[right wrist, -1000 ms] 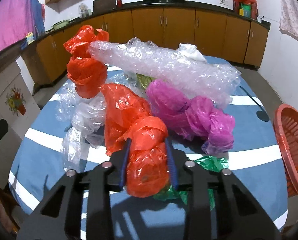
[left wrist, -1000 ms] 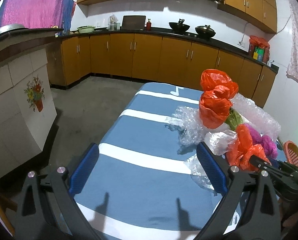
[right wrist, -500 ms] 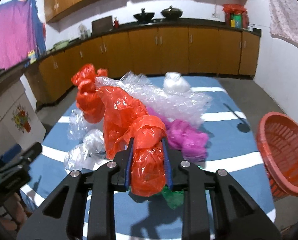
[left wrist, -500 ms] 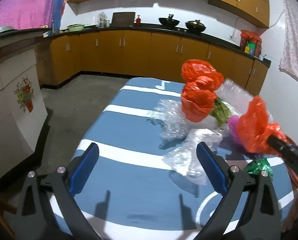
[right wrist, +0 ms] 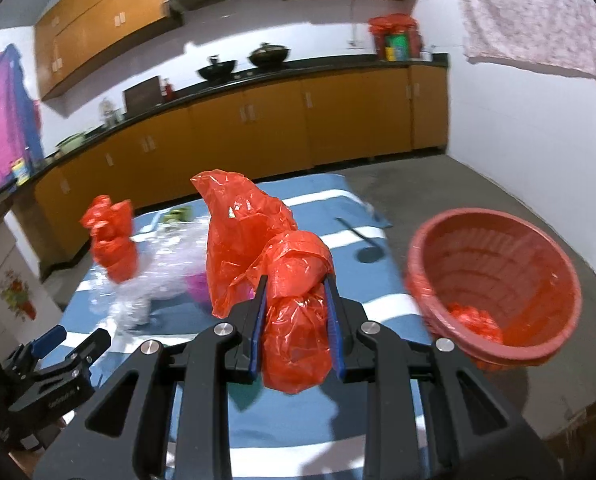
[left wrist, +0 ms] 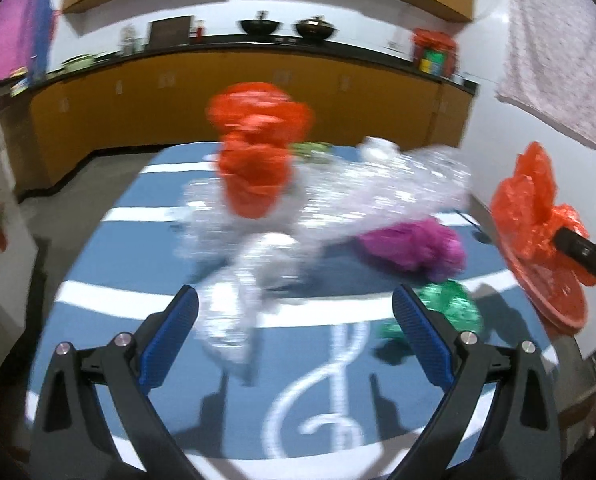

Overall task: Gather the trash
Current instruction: 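Grasp the green bag with the left tool while the right tool carries the red bag toward the basket, then drop the red bag and the green bag into the orange basket, opening both tools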

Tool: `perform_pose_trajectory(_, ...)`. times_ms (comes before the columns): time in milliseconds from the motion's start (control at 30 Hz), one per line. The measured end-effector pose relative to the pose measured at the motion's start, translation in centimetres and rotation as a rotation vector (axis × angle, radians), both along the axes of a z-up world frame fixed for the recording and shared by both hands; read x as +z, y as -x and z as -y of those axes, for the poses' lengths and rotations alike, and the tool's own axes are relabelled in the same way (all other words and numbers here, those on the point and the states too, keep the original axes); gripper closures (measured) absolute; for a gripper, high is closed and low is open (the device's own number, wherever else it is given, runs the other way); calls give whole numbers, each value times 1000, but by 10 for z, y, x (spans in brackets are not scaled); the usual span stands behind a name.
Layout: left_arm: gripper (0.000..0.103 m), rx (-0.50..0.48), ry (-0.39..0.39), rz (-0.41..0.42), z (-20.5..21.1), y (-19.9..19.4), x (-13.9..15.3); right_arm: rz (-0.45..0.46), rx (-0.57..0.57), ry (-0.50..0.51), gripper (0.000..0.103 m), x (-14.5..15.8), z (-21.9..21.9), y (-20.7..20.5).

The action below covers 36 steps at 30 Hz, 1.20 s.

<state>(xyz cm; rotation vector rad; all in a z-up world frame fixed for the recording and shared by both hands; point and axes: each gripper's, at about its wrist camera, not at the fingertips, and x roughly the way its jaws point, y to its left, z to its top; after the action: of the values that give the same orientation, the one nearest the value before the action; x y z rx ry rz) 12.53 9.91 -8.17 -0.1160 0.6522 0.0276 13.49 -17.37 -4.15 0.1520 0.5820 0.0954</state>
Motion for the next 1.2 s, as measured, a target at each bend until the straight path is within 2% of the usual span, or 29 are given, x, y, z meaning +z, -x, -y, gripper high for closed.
perform_pose_trajectory(267,19,-203,-47,-49,72,-31,-17,-12,-113,-7,77,-5,45,3)
perform_pose_trajectory(467,24,-256,-60,-136,95,-58,-38,-26,-164,-8,77,-10,71,6)
perform_pose_trajectory(567,31,-268,-50,-186,98,-69,-48,-31,-176,-10,77,-12,78,7)
perform_pose_trajectory(667,44,-288,-30,-223,99,-73,-57,-33,-185,-15,77,-14,85,8)
perform_pose_trajectory(800,64,-293,-37,-219,99,-71,-55,-29,-186,-19,77,-13,85,8)
perform_pose_trajectory(833,66,-296,-30,-220,97,-70,-54,-28,-185,-20,77,-12,86,9)
perform_pose_trajectory(1200,67,-318,-18,-139,95,-42,-20,4,-187,-25,77,-1,89,24)
